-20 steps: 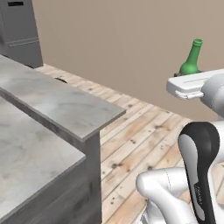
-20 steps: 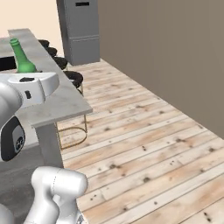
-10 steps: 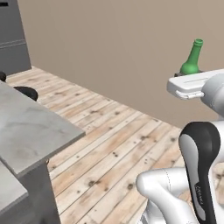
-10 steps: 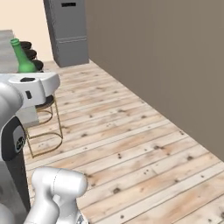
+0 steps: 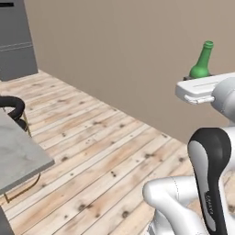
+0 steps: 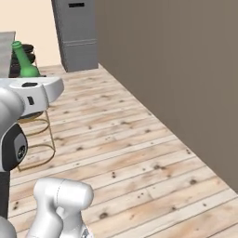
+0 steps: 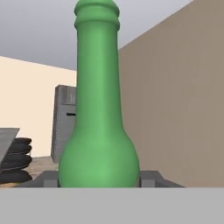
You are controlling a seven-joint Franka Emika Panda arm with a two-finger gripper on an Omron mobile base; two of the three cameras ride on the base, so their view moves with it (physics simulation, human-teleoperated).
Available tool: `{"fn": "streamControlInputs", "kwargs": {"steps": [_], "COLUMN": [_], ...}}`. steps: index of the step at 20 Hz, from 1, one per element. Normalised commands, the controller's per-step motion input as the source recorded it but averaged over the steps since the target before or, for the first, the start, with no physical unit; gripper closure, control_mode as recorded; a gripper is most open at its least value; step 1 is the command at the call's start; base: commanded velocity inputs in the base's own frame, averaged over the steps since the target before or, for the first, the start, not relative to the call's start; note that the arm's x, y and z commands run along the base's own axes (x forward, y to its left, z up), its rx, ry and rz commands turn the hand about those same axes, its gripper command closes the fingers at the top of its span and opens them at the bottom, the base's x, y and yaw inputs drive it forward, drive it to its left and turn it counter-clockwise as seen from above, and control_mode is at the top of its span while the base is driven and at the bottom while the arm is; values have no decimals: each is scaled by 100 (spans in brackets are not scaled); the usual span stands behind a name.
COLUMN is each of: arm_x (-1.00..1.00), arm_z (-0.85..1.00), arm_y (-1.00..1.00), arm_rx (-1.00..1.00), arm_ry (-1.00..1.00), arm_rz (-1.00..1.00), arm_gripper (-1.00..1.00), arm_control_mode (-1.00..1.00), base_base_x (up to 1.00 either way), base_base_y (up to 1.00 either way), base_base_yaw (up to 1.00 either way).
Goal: Get the candle and the beer from the cabinet and move them to the dining counter.
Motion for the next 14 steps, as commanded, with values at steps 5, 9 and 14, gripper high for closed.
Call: {"fn": "streamControlInputs", "kwargs": {"steps": [5, 9, 14], "arm_x": [0, 0, 0], "arm_z": [0, 0, 0], "arm_y": [0, 0, 0], "arm_rx": [0, 0, 0], "arm_ry": [0, 0, 0], "arm_rz": [0, 0, 0], "arm_gripper": [100, 100, 100], "arm_control_mode": [100, 100, 100], "base_base_x": [67, 70, 79], "base_base_y": [-26, -12, -5], "base_base_yaw": [33, 43, 49]}}
